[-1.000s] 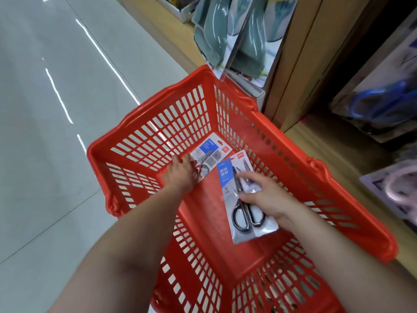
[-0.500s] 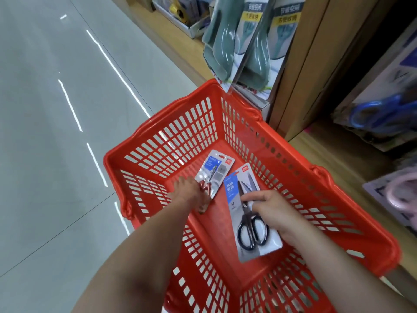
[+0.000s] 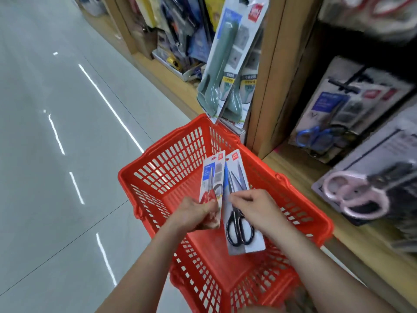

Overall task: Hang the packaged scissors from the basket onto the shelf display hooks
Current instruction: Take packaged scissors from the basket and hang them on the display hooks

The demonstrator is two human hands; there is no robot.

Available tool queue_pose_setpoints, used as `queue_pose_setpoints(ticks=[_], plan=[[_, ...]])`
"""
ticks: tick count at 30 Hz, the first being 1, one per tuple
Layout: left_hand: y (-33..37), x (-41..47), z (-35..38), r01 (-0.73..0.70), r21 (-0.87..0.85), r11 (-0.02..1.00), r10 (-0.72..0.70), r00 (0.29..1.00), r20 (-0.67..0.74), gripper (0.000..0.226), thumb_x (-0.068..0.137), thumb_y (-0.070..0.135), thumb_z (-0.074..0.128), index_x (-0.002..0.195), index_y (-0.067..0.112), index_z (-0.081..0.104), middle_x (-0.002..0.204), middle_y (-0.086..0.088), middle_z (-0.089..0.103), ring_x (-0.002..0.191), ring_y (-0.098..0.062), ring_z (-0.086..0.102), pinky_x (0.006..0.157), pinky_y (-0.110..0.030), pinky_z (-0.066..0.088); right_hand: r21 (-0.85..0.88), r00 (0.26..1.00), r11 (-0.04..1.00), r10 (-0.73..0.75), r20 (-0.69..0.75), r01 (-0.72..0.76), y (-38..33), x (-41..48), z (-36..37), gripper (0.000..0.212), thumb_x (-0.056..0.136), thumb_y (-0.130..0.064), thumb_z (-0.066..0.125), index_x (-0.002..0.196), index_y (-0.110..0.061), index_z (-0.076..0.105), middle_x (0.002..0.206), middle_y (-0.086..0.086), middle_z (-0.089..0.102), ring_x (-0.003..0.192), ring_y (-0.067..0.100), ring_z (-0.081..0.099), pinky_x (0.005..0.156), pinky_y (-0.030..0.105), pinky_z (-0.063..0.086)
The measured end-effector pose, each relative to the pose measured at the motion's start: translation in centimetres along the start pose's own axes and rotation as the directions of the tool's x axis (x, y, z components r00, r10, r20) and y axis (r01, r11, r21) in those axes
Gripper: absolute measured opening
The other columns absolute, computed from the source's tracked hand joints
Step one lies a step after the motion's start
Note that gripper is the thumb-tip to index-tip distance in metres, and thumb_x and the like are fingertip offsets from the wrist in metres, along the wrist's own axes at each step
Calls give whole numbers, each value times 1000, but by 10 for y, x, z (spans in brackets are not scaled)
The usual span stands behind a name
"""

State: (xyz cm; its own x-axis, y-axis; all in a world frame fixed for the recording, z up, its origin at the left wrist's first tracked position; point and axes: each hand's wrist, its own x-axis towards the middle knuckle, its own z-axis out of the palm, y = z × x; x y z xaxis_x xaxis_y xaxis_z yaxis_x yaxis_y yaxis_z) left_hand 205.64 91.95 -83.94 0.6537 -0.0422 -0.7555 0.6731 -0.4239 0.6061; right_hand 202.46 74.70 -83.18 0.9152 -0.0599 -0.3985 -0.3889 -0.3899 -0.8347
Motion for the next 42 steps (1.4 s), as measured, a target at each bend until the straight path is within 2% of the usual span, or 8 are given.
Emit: queue_pose_setpoints(ticks=[6, 10, 17, 26, 31, 34, 39, 42], plan=[[53, -109, 15, -350, 240, 905, 395, 903, -171, 57, 66, 41, 83, 102, 17, 47, 79, 9, 67, 67, -9, 67, 65, -29, 50, 221, 947, 943, -188, -261, 248, -67, -69, -60, 16, 79, -17, 81, 68, -26, 74, 67, -14, 70, 66, -6, 60, 72, 18, 48], [96, -189, 35, -589, 386, 710, 660, 748, -73, 66, 61, 59, 82, 103, 25, 44, 89, 12, 64, 80, -9, 64, 68, -30, 46, 279, 865, 892, -202, -460, 356, -96, -136, -115, 23, 74, -19, 85, 65, -22, 64, 67, -13, 64, 71, 8, 57, 74, 31, 47], [159, -308, 116, -865, -66, 497, 867, 493, 70, 46, 75, 37, 84, 106, 28, 50, 93, -5, 70, 73, -17, 69, 63, -27, 54, 232, 745, 837, -273, -608, 496, -98, -292, -215, 28, 70, -8, 87, 68, -21, 63, 73, -2, 66, 72, 13, 59, 73, 31, 49], [166, -389, 267, -919, -257, 298, 947, 252, 198, 57, 83, -2, 72, 116, 43, 56, 90, -11, 69, 67, -15, 61, 63, -37, 53, 112, 474, 856, -166, -865, 505, -14, -437, -291, 30, 94, -11, 64, 93, -41, 66, 102, -4, 72, 86, 14, 64, 80, 36, 48], [158, -415, 330, -971, -203, 125, 938, 48, 343, 50, 85, -11, 60, 101, 34, 71, 109, 10, 70, 88, 7, 62, 92, -18, 46, 193, 302, 838, 35, -953, 510, 35, -508, -321, 53, 95, 2, 56, 128, -38, 50, 93, -1, 77, 77, 19, 72, 77, 43, 57], [149, -432, 363, -971, -186, 151, 910, 63, 409, 47, 76, -3, 54, 84, 38, 75, 97, 10, 68, 94, 7, 61, 78, -4, 42, 241, 208, 815, 151, -966, 527, 55, -539, -330, 49, 94, 2, 58, 129, -33, 56, 80, 2, 77, 68, 12, 71, 68, 31, 60], [122, -447, 406, -965, -177, 195, 827, 65, 558, 41, 86, -4, 62, 74, 32, 78, 86, 7, 69, 83, 1, 65, 72, -11, 46, 238, 93, 786, 226, -970, 570, 74, -559, -336, 46, 92, -5, 64, 123, -40, 62, 80, 19, 74, 78, 31, 72, 84, 54, 58], [106, -458, 423, -977, -146, 153, 771, 26, 636, 21, 88, 21, 70, 77, 39, 76, 83, 9, 67, 82, -3, 63, 76, -20, 48, 185, 2, 794, 225, -974, 579, 82, -564, -343, 44, 91, -10, 66, 127, -35, 60, 80, 9, 77, 78, 24, 74, 79, 46, 60]])
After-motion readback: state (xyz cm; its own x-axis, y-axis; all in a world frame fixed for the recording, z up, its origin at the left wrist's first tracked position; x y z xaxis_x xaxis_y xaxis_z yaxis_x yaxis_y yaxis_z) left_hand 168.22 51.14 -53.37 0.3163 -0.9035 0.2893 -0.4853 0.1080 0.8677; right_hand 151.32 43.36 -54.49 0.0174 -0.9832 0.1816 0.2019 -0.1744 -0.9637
